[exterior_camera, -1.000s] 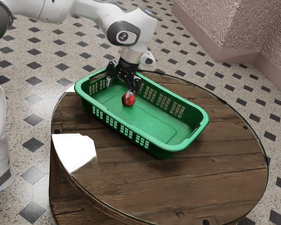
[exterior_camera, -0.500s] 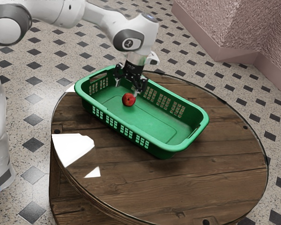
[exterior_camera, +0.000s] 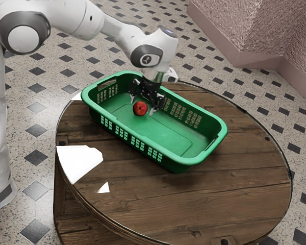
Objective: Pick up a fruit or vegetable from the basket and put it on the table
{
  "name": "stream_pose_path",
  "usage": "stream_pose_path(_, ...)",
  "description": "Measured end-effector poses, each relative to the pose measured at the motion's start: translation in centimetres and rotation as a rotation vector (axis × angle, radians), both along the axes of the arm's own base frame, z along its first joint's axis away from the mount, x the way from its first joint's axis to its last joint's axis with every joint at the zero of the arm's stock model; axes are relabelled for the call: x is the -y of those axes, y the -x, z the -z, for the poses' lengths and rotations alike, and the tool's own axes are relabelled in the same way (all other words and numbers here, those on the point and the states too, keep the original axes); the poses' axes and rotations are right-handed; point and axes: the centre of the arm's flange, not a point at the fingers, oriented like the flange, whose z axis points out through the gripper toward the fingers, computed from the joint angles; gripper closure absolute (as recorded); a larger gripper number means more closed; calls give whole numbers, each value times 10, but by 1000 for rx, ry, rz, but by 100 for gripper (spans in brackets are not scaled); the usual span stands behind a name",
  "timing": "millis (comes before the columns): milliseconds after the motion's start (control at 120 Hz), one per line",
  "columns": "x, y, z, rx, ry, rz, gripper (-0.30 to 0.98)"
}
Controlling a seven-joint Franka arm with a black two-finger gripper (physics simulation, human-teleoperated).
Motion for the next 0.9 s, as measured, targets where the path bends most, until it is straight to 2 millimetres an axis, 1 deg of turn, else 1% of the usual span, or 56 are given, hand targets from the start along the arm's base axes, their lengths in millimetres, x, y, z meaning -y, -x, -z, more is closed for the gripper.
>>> stream_pose_path(67, -2, -1, 6, -8, 5, -3, 0)
stream_pose_path(117, -5, 0, 8, -9, 8, -8, 3)
stream_pose_path(258, -13, 1, 9, -7, 13, -15, 25)
stream_pose_path(342, -13, 1, 8, -6, 13, -9, 32)
stream_pose_path(550, -10, 0, 7, -5, 14, 9, 38)
stream_pose_path(717, -9, -10, -20, 30, 11, 26, 39)
stream_pose_path(800, -4, -18, -45, 54, 6, 43, 39)
stream_pose_path(900, 10, -27, -75, 73, 0, 76, 38)
